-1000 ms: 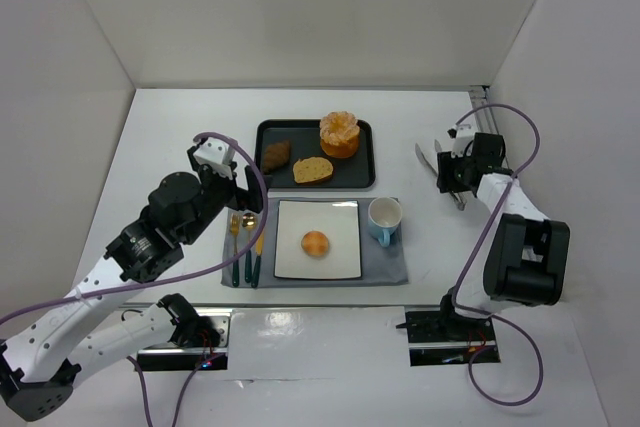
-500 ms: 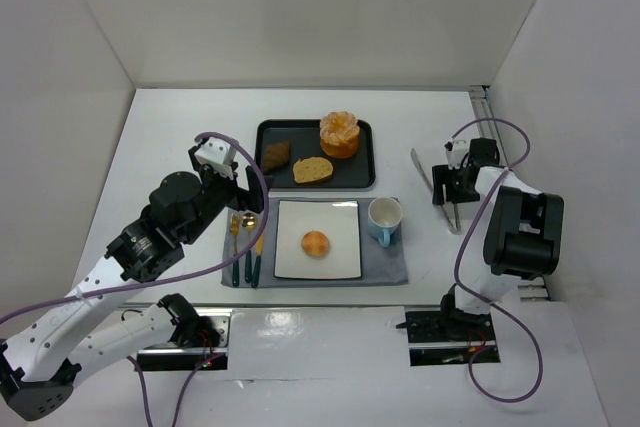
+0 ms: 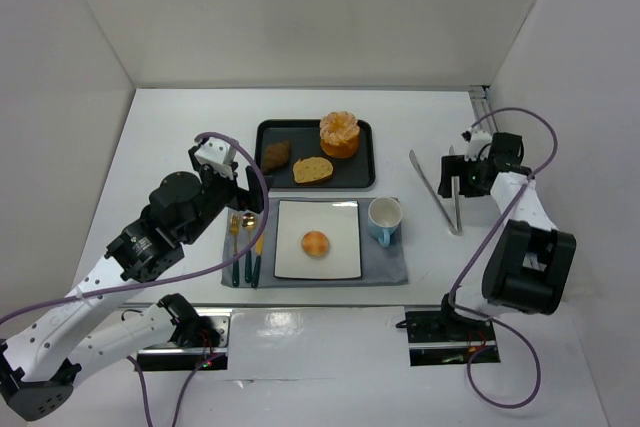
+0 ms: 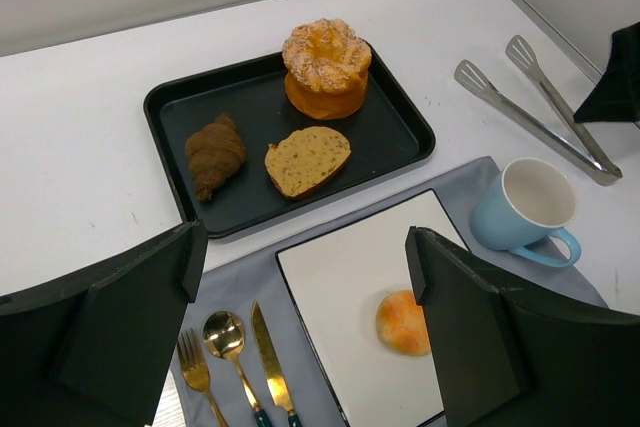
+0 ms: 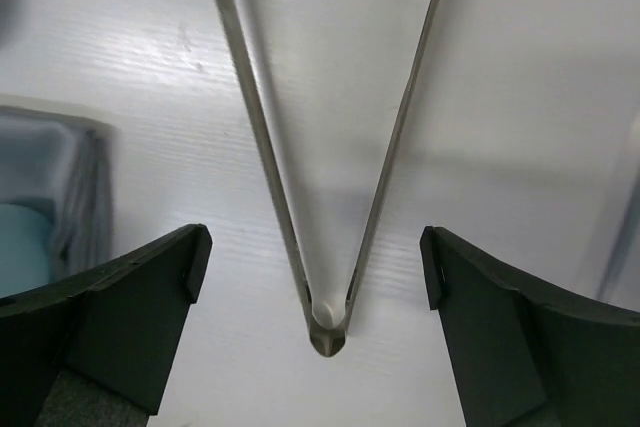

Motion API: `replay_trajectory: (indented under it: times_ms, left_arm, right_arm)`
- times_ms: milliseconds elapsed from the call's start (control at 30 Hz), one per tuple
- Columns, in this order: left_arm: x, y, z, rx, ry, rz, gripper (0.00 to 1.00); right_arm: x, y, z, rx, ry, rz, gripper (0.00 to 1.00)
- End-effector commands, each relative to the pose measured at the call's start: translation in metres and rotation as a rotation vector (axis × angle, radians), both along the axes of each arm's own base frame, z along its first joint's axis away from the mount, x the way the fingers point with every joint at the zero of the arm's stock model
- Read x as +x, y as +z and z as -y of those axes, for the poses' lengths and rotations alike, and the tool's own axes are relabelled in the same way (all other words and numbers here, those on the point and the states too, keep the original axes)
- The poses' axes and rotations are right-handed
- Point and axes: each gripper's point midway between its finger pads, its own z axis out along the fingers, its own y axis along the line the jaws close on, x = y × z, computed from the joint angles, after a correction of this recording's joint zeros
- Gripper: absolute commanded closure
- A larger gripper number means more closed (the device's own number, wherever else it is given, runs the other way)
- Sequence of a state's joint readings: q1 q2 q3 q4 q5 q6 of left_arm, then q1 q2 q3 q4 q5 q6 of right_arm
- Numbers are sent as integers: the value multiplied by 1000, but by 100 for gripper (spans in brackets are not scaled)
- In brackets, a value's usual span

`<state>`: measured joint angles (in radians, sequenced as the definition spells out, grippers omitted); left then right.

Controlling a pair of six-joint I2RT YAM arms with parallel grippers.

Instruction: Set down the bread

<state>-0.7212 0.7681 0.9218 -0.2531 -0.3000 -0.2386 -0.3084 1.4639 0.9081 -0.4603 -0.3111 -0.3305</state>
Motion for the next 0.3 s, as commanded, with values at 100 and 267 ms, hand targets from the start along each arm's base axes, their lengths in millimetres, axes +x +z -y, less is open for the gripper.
replay_trajectory:
  times_ms: [100,267]
  left_arm:
    - [1,17,2,-53,-6,49,0]
    - [2,14,3,-47,-6,42,0]
  right_arm:
    - [14,92,-3,11,-56,224,0]
    - [21,130,-6,14,-103,383,0]
